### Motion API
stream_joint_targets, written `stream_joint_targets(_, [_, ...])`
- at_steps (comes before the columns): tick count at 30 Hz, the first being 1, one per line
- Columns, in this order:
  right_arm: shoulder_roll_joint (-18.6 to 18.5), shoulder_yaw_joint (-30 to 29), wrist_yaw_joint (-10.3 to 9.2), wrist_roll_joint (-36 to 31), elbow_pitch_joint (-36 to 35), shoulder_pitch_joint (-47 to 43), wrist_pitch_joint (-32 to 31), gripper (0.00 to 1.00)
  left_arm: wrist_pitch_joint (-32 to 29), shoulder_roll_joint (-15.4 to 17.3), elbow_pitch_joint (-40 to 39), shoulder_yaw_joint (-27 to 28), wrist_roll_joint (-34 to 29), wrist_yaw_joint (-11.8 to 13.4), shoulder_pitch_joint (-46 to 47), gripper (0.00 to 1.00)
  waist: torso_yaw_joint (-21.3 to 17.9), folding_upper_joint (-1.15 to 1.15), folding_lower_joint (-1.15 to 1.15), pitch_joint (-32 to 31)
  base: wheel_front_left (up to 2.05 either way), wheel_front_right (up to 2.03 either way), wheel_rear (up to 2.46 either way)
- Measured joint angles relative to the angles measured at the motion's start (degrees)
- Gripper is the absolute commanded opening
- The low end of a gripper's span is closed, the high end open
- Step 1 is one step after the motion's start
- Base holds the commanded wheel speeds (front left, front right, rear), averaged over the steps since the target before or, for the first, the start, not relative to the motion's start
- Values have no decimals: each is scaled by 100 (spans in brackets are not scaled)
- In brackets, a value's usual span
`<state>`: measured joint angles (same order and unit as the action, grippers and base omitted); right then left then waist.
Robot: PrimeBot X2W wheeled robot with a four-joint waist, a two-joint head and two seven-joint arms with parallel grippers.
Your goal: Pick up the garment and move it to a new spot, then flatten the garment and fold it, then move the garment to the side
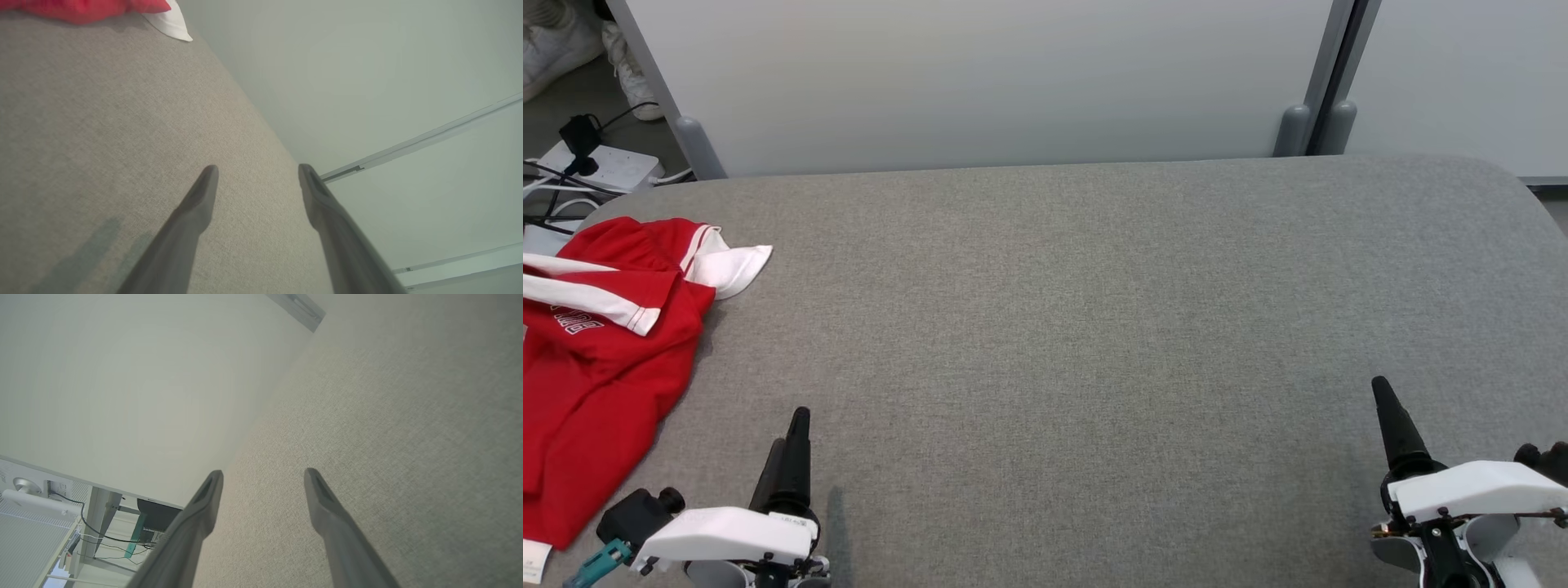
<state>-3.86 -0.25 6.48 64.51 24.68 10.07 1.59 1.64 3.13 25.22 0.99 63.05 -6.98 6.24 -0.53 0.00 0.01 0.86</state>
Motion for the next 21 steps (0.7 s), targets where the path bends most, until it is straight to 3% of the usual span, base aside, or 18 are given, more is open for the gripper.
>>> stream_joint_targets(21, [-48, 164, 5, -1602, 264, 411, 335, 100, 349, 46, 65, -19, -1889, 57, 280, 100, -50, 0, 0, 30, 0, 0, 0])
